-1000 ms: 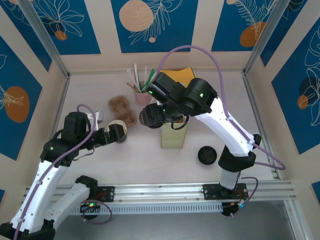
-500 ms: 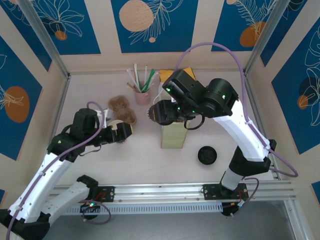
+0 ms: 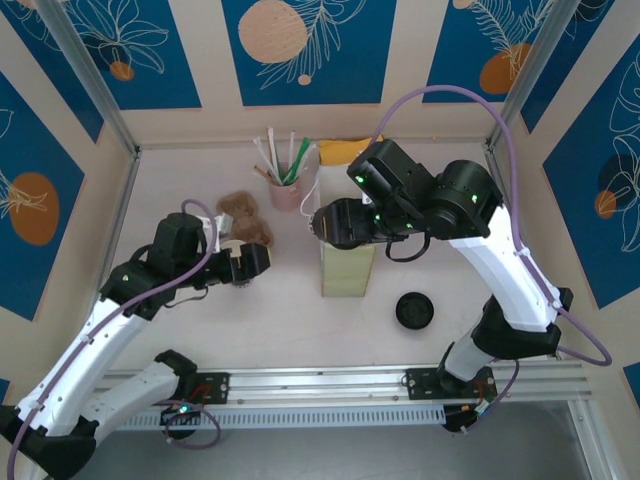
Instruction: Pack the takeout coffee
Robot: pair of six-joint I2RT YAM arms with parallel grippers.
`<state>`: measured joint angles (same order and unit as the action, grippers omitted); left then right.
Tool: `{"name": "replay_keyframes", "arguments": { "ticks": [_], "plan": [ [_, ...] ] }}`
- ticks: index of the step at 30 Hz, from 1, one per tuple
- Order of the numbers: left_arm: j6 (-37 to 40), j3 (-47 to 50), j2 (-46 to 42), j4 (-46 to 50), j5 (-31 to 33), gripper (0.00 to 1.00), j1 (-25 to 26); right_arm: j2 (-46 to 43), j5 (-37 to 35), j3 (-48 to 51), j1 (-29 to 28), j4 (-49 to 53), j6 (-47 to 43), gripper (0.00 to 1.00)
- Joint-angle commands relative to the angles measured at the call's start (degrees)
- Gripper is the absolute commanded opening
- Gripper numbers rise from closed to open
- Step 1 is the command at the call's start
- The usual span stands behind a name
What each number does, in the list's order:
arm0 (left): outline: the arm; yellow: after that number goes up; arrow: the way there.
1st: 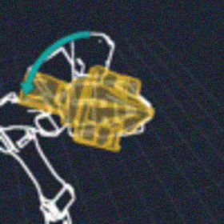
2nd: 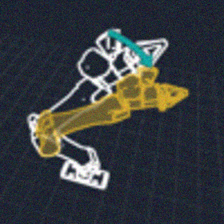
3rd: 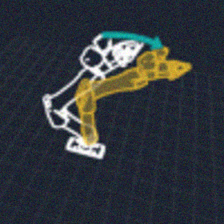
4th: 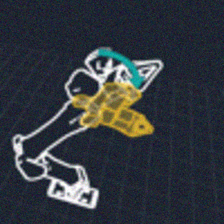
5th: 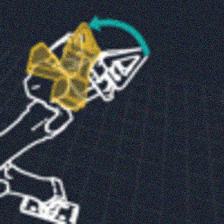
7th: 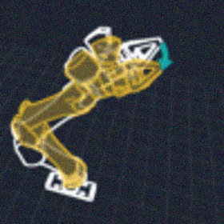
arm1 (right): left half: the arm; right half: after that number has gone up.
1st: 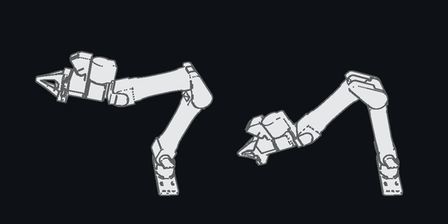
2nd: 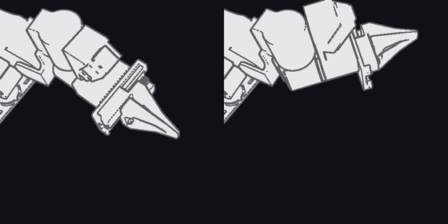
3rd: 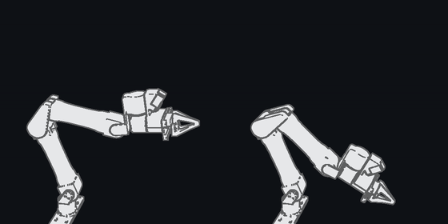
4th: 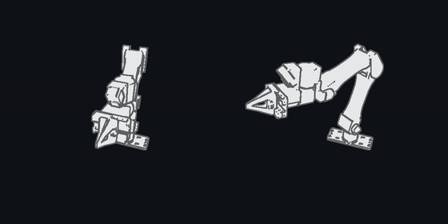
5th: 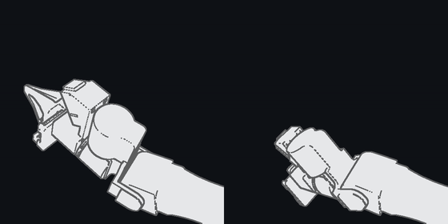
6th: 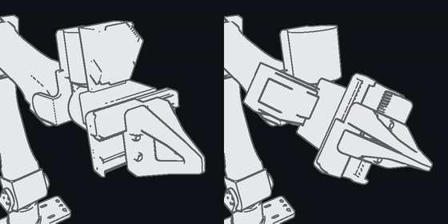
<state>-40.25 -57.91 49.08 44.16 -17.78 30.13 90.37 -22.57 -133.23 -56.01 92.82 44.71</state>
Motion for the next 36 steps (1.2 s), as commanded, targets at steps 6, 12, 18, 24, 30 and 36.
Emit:
{"name": "replay_keyframes", "arguments": {
  "ticks": [6, 12, 18, 24, 30, 36],
  "plan": [
    [-0.5, -2.14, 1.1, -1.94, 1.08, 1.0, 2.03, -3.79, -0.66, 4.04, 3.18, 8.0, 0.78, 0.65],
    [-0.52, -2.33, 1.84, -2.1, 1.41, 1.0, 3.18, -3.85, 0.75, 6.63, 6.53, 6.9, -0.96, 0.65],
    [-0.62, -1.98, 1.81, -2.24, 1.56, 1.0, 3.7, -1.81, 0.81, 6.8, 8.35, 6.57, -2.81, 0.65],
    [-0.44, -1.61, 1.8, -2.25, 1.63, 1.0, 3.89, 1.3, 1.61, 5.31, 9.6, 6.06, -4.55, 0.65],
    [-0.28, -1.2, 1.92, -2.57, 1.35, 1.0, 3.97, 5.78, 1.31, 1.58, 9.87, 7.45, -5.91, 0.65],
    [0.56, -1.23, 2.34, -2.46, 1.17, 1.0, 3.92, 10.24, 1.38, -1.62, 9.91, 8.7, -7.3, 0.65]
  ]
}}
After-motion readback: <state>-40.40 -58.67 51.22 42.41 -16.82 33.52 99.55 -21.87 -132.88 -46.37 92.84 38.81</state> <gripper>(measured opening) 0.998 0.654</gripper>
